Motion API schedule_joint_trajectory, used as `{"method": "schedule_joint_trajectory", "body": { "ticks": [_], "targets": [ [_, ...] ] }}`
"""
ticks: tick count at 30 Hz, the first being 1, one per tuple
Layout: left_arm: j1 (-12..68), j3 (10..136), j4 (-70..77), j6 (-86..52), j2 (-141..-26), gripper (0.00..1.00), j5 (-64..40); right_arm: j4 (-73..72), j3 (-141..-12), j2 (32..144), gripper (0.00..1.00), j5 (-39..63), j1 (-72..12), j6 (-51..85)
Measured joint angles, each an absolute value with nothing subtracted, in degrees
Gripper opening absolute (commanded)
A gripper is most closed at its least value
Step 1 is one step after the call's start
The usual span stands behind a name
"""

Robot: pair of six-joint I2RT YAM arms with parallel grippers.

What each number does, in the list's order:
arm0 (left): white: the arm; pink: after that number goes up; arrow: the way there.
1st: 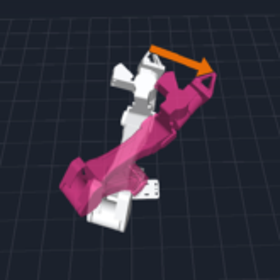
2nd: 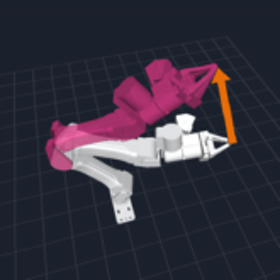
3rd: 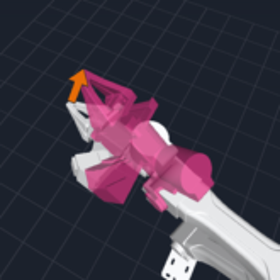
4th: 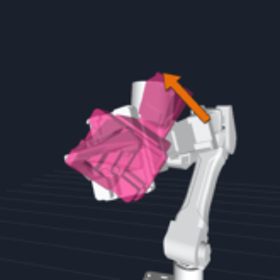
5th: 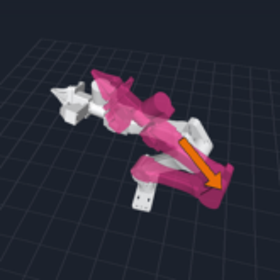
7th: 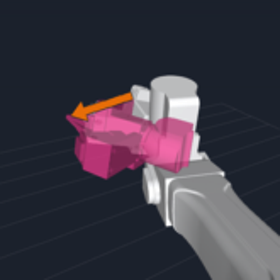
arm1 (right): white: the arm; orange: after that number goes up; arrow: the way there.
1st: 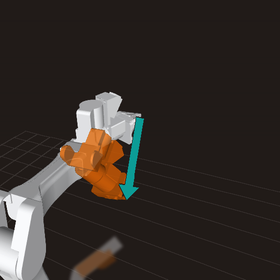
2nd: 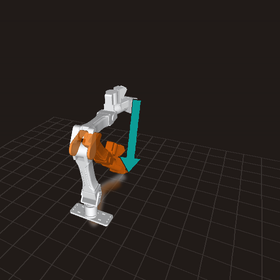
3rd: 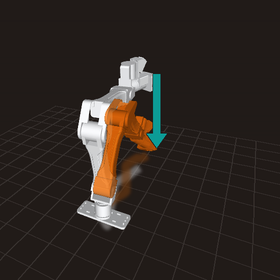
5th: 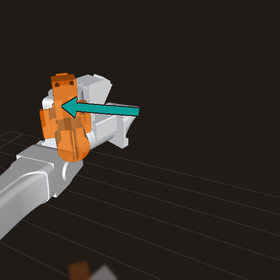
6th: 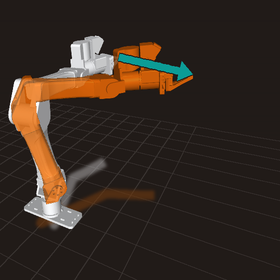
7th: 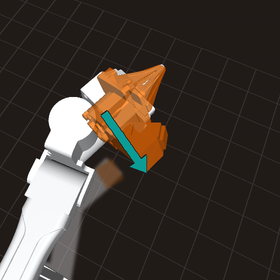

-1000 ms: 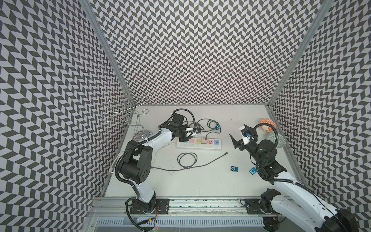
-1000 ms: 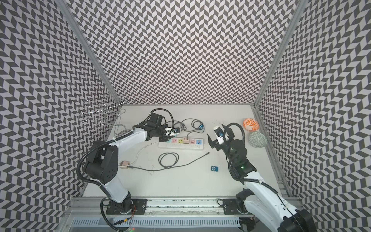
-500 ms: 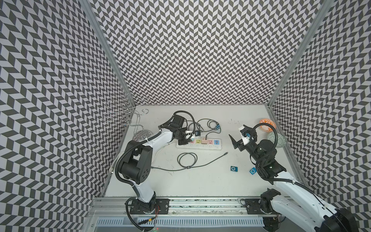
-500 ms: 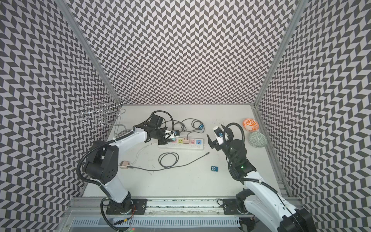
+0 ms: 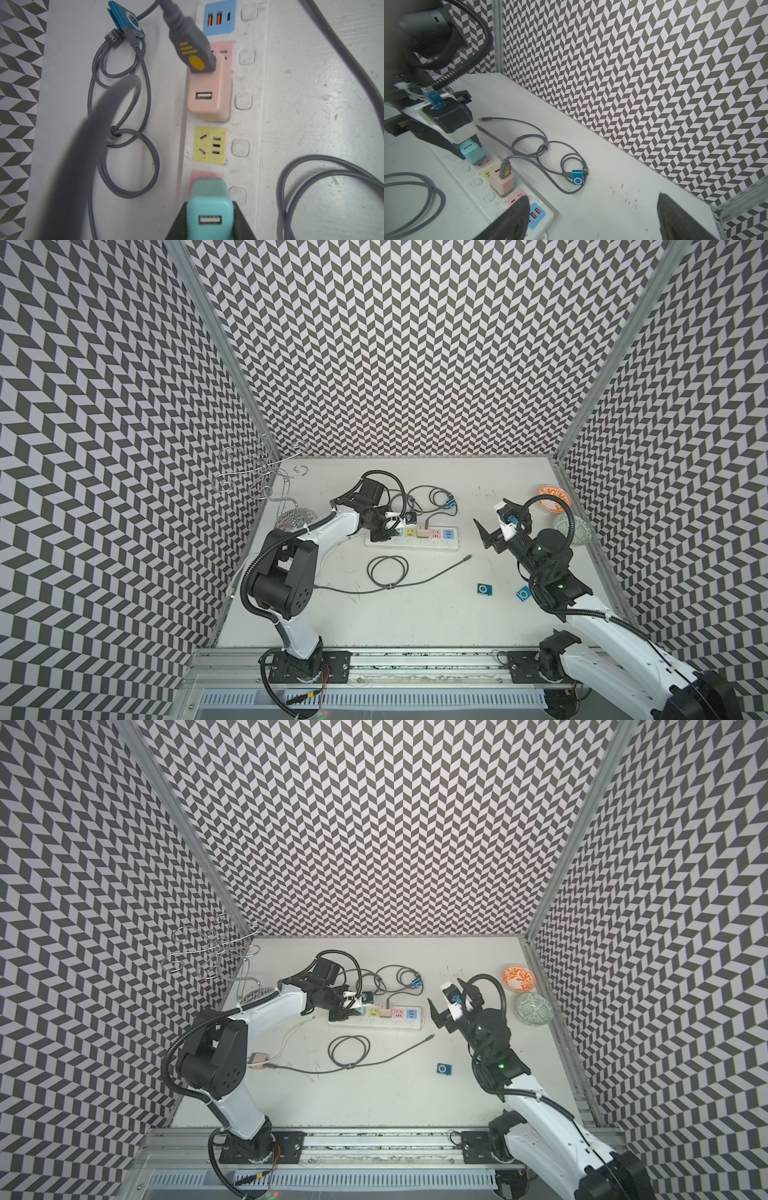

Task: Charge mp3
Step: Insert the plug into the socket.

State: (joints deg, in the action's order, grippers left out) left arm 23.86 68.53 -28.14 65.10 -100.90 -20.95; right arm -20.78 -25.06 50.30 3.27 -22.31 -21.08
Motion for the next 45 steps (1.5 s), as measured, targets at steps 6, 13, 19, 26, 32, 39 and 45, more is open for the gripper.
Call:
{"method": "schedule_joint_trajectory", "body": {
  "ticks": [6,13,19,26,32,39,45],
  "targets": [
    [23.86,68.93,-27.97,65.10,-101.58,0.00,-21.82,-20.88,-24.51,50.30,0.93,3.27,-22.31,-20.93],
    [23.31,69.45,-28.42,65.12,-102.08,0.00,-23.07,-20.91,-24.51,50.30,0.94,3.27,-22.31,-20.93],
    [22.72,70.65,-29.67,65.32,-102.98,0.00,-24.64,-20.93,-24.51,50.30,0.93,3.27,-22.31,-20.95],
    [22.74,69.73,-29.02,65.30,-102.43,0.00,-24.36,-21.02,-24.47,50.33,0.94,3.27,-22.31,-20.95],
    [22.74,68.10,-28.01,65.10,-102.00,0.00,-24.14,-21.19,-24.34,50.94,0.94,3.44,-22.28,-20.93],
    [22.72,68.82,-28.77,64.84,-102.43,0.00,-24.69,-21.28,-24.23,51.05,0.94,3.46,-22.20,-20.93],
    [22.72,72.95,-32.58,64.84,-106.10,0.00,-25.04,-21.26,-24.23,51.13,0.94,3.46,-21.93,-20.95]
  ]
}}
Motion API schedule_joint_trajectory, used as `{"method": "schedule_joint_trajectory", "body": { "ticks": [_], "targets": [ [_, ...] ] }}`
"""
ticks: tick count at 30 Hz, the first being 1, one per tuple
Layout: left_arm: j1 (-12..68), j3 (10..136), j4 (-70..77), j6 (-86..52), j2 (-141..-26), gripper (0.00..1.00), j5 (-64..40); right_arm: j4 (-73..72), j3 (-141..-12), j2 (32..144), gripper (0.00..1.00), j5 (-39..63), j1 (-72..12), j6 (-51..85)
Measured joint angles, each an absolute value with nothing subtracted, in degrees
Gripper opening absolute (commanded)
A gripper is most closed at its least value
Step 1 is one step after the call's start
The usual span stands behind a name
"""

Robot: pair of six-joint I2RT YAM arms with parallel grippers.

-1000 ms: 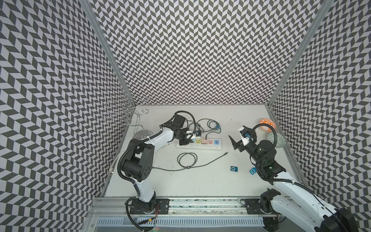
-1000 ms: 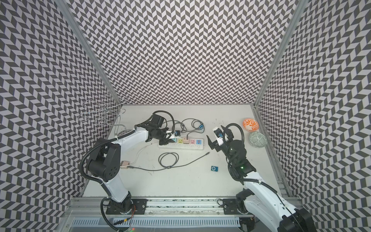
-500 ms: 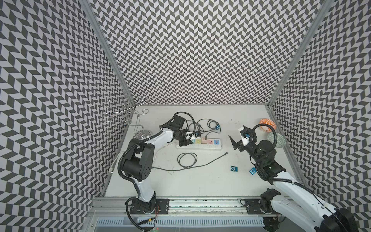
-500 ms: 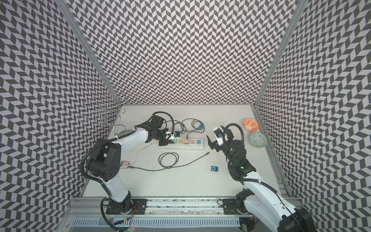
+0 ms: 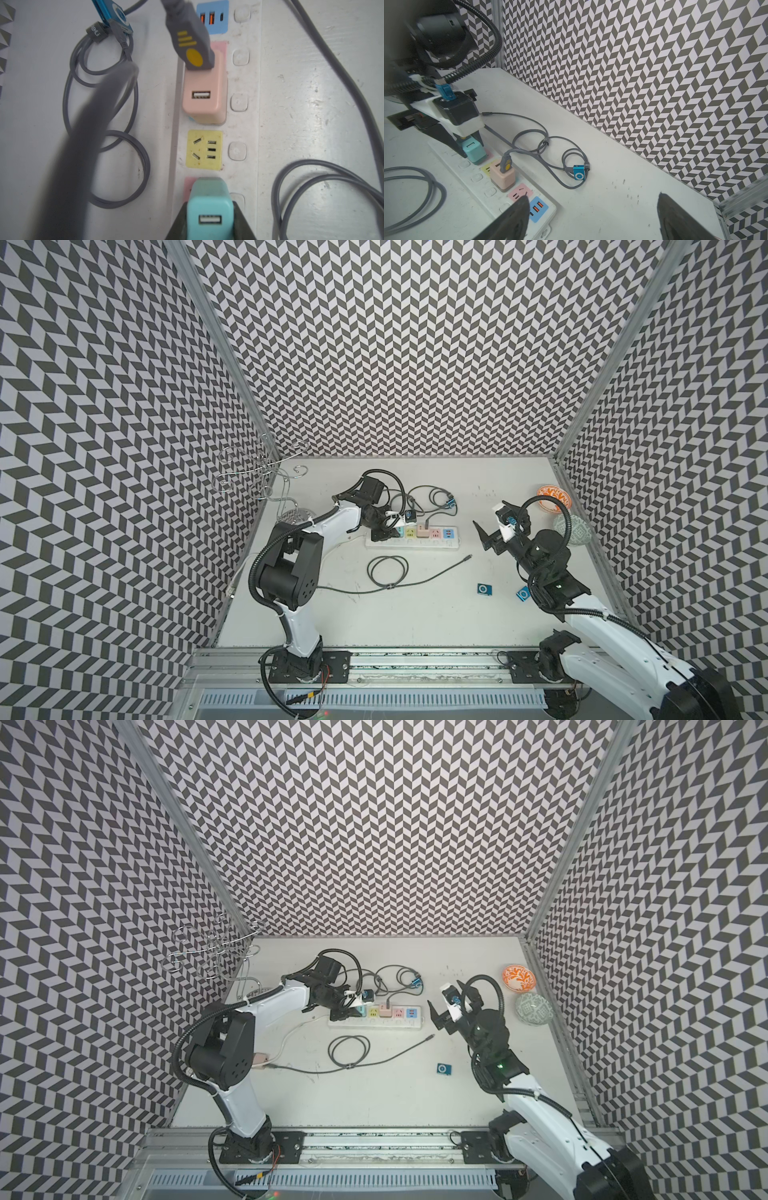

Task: Charge mp3
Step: Insert the plug into the socket.

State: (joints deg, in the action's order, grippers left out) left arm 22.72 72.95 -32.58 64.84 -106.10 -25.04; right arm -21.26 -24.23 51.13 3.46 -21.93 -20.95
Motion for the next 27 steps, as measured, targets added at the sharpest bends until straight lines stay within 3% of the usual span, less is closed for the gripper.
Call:
{"method": "schedule_joint_trajectory", "body": {
  "ticks": [13,21,27],
  "targets": [
    [21.98,76.79,-35.07,64.90,-109.45,0.00,-27.07,-21.26,-24.27,54.26,0.94,3.86,-21.56,-21.37],
    [22.00,80.71,-35.35,64.64,-112.84,0.08,-28.82,-21.17,-25.78,56.60,0.94,4.99,-21.45,-21.52],
    [22.00,81.67,-35.46,64.49,-113.49,0.24,-29.26,-21.02,-26.72,57.21,0.94,5.87,-21.32,-21.58]
  ]
}}
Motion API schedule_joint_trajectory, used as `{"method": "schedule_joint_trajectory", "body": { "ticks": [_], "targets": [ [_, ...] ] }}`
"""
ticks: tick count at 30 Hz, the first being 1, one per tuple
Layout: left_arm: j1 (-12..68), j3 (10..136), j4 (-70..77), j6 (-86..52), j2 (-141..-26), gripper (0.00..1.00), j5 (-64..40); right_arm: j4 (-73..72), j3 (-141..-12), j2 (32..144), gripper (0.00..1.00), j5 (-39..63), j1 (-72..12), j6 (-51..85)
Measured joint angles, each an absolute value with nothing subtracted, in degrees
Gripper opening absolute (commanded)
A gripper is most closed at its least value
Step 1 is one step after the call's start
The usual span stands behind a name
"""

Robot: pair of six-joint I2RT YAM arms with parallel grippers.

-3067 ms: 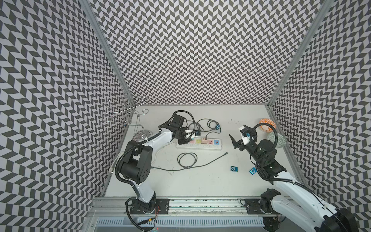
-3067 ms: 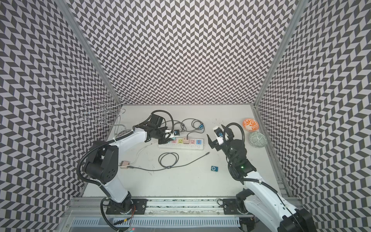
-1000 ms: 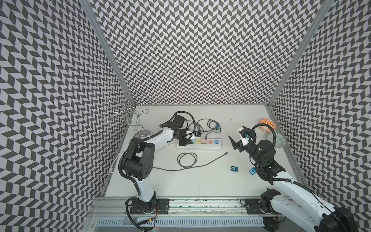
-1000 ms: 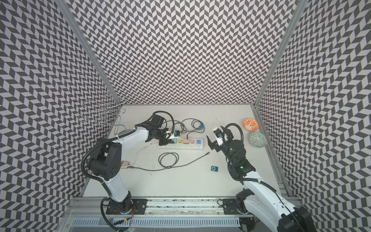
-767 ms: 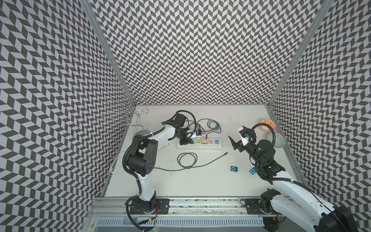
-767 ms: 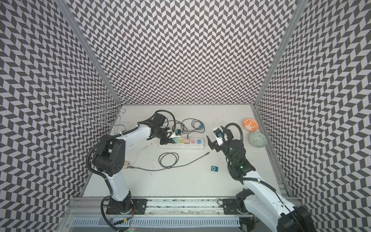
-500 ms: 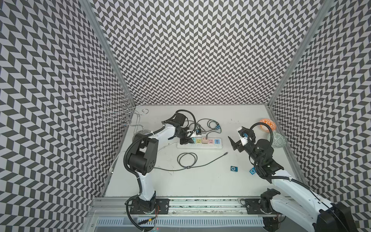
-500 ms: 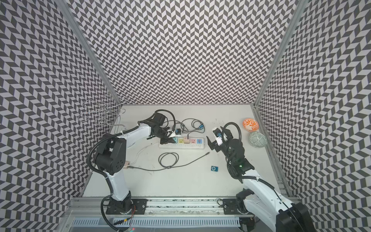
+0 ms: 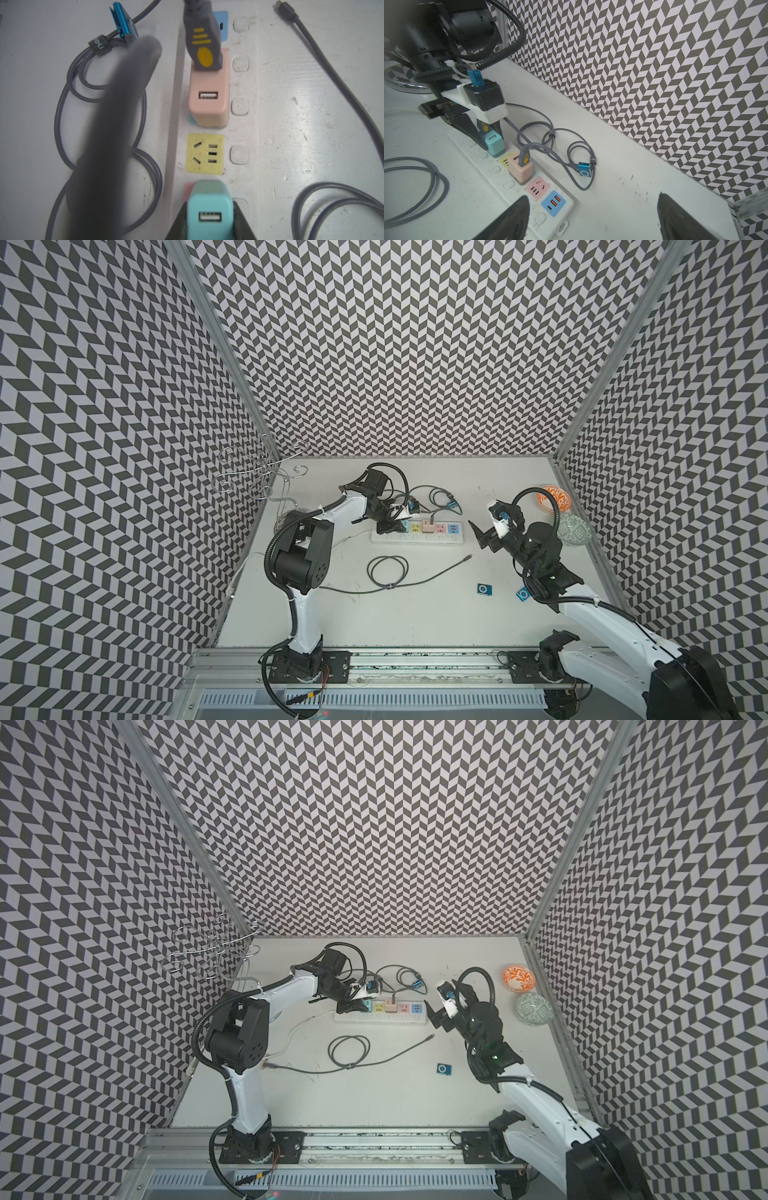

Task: Charge mp3
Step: Insert the plug into the socket.

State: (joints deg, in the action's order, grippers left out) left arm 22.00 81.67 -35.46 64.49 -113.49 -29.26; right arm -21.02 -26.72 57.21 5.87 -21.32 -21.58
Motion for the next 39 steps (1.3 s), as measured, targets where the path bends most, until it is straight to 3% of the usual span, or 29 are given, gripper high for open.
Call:
{"method": "schedule_joint_trajectory", "body": {
  "ticks": [10,18,19,20,27,39],
  "targets": [
    [22.41,80.31,-33.52,63.29,-112.07,0.38,-27.14,-20.99,-26.89,57.49,0.94,7.49,-21.19,-21.52],
    [22.46,80.31,-31.03,62.92,-112.05,0.41,-25.06,-20.95,-27.20,57.80,0.94,8.88,-21.17,-21.41],
    [22.46,80.31,-30.79,62.87,-112.05,0.98,-24.99,-20.93,-27.22,57.80,0.94,9.04,-21.17,-21.39],
    [22.46,80.31,-30.37,63.00,-112.05,0.99,-24.88,-20.86,-27.27,57.80,0.94,9.13,-21.17,-21.39],
    [22.46,79.57,-27.81,62.50,-110.34,0.98,-24.91,-20.56,-27.53,57.82,0.94,10.00,-21.17,-21.39],
    [20.05,79.61,-29.45,64.34,-109.56,0.71,-28.34,-19.51,-27.59,57.84,0.94,10.39,-21.17,-21.39]
  ]
}}
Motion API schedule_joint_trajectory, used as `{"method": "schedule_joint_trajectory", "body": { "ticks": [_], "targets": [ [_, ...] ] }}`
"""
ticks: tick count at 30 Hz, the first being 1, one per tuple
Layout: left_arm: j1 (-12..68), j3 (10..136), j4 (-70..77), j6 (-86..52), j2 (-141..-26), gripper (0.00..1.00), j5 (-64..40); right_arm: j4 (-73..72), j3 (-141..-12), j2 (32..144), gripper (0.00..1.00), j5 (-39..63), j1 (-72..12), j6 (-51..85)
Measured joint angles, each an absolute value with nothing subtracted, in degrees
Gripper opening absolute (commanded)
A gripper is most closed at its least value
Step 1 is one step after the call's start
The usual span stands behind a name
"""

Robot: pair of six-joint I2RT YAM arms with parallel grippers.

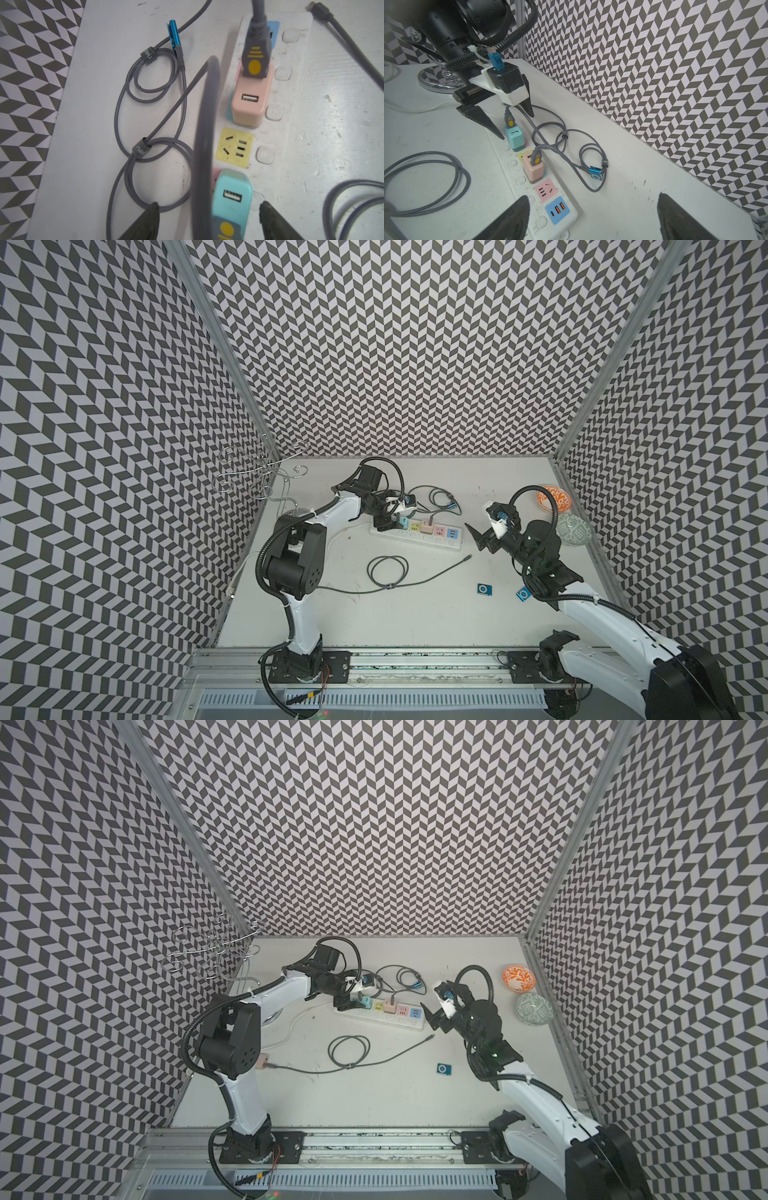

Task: Charge mp3
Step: Insert the plug into the socket.

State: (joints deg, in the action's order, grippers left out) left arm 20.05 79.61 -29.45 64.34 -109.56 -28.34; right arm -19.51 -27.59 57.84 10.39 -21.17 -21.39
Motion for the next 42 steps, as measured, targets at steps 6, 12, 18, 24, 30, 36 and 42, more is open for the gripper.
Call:
{"method": "schedule_joint_trajectory", "body": {
  "ticks": [6,12,18,24,30,36,42],
  "targets": [
    [19.75,79.79,-30.70,64.73,-109.69,0.55,-29.52,-19.46,-27.59,58.41,0.94,10.83,-21.17,-21.39],
    [19.79,81.25,-31.83,64.79,-110.59,0.48,-30.65,-19.31,-27.59,58.59,0.94,10.94,-21.17,-21.45],
    [19.90,81.69,-32.47,64.69,-112.16,0.35,-31.42,-19.31,-27.62,59.64,0.94,10.94,-21.17,-21.50],
    [20.12,83.11,-33.23,64.75,-113.67,0.17,-32.53,-19.29,-27.92,60.62,0.94,10.92,-21.17,-21.58],
    [20.40,84.93,-33.28,64.55,-115.26,0.15,-33.15,-19.27,-28.36,61.60,0.94,10.90,-21.17,-21.67],
    [20.47,86.74,-33.50,63.48,-116.84,0.14,-33.47,-19.31,-29.10,62.50,0.94,10.87,-21.17,-22.09],
    [20.08,90.32,-35.94,61.43,-119.22,0.02,-36.07,-19.27,-30.26,63.33,0.94,11.00,-21.17,-22.74]
  ]
}}
